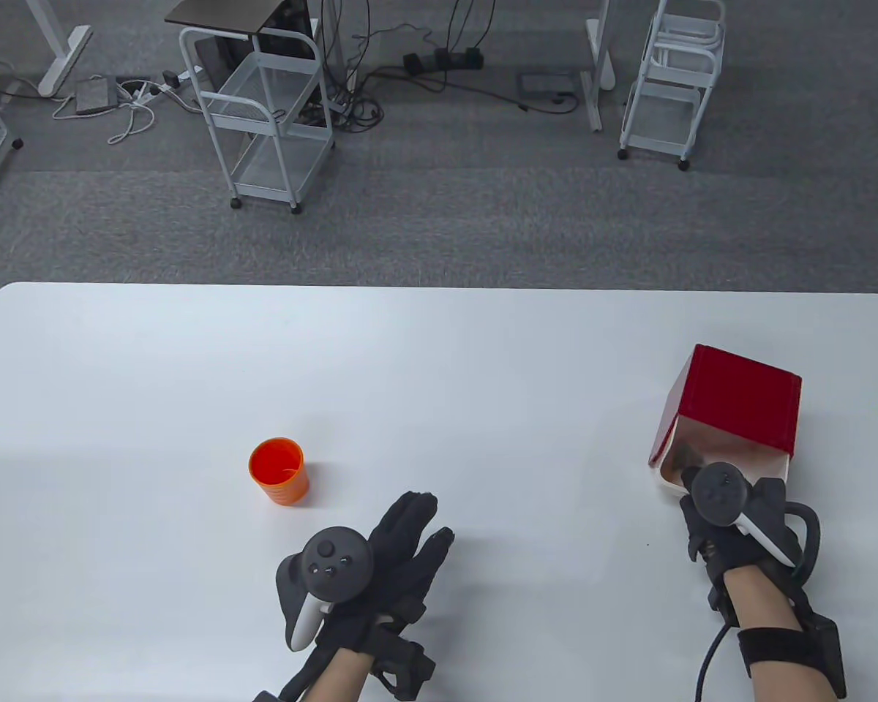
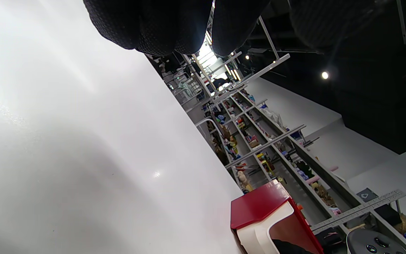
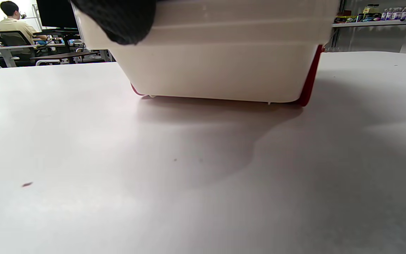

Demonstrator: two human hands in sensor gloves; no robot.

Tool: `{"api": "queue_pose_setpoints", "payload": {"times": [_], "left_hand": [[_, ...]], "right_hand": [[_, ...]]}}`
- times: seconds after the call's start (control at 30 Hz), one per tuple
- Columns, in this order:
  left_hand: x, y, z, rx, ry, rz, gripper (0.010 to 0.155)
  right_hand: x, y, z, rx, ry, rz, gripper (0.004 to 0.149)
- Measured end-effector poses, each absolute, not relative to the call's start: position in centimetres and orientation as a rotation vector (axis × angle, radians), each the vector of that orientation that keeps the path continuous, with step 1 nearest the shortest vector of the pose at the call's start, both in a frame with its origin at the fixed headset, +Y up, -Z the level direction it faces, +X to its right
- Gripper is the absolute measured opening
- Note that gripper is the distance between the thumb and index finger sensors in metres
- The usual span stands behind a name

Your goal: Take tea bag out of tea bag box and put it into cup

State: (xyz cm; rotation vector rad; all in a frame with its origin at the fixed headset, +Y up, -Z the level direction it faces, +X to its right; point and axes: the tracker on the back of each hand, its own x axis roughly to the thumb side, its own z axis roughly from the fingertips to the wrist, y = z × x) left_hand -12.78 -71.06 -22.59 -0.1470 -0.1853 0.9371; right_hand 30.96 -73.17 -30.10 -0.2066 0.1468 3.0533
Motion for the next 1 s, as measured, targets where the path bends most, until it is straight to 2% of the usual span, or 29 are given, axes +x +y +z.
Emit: {"api": "queue_pose_setpoints", "payload": {"times": [1.0], "left_hand": [[-12.5,-71.1,-22.5,-0.157,-0.194,0.929,0.071]], "right_hand": [[30.4,-72.8,-27.4,-0.058,0.197,3.072,0.049]]}}
